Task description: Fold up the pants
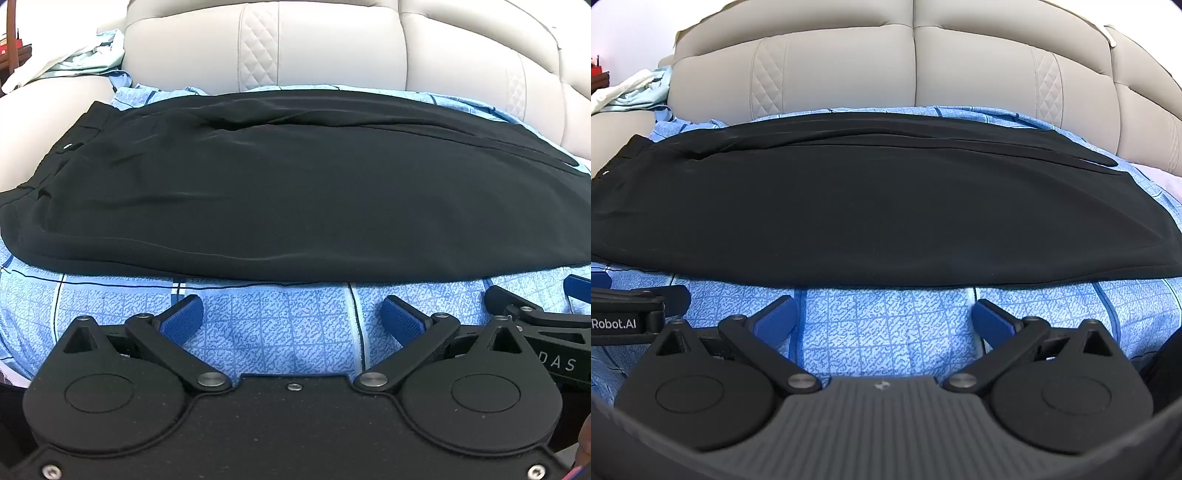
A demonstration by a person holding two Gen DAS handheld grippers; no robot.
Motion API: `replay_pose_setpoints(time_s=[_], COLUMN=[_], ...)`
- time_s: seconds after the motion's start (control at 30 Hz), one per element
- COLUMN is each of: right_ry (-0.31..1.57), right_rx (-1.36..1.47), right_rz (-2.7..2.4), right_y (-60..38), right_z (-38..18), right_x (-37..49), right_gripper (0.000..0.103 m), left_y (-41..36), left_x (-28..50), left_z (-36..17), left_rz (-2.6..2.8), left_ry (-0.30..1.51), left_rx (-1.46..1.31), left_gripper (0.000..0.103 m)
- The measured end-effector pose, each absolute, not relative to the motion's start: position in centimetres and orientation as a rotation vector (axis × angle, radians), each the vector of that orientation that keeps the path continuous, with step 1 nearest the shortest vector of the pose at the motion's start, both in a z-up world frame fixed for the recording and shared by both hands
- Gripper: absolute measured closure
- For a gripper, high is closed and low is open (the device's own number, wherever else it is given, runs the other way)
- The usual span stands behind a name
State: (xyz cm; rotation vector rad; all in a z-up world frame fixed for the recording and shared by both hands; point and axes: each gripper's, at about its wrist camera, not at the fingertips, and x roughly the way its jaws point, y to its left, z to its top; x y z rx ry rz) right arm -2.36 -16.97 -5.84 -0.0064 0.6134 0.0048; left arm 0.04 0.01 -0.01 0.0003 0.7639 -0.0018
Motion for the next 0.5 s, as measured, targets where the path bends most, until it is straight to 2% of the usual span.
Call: replay_pose_setpoints(time_s=[0.5], right_ry=[0.617], right_rx=[-0.006], right_rz=[0.005], right_y=[-16.97], right_z=[-5.81], right_x=[-2.31], right_gripper=[0.000], left_y=[-0.10], left_x=[0.02], left_z=[-0.59], left_rz=[0.002], left_ry=[0.754], left_rx=[0.004], left_gripper=[0.000])
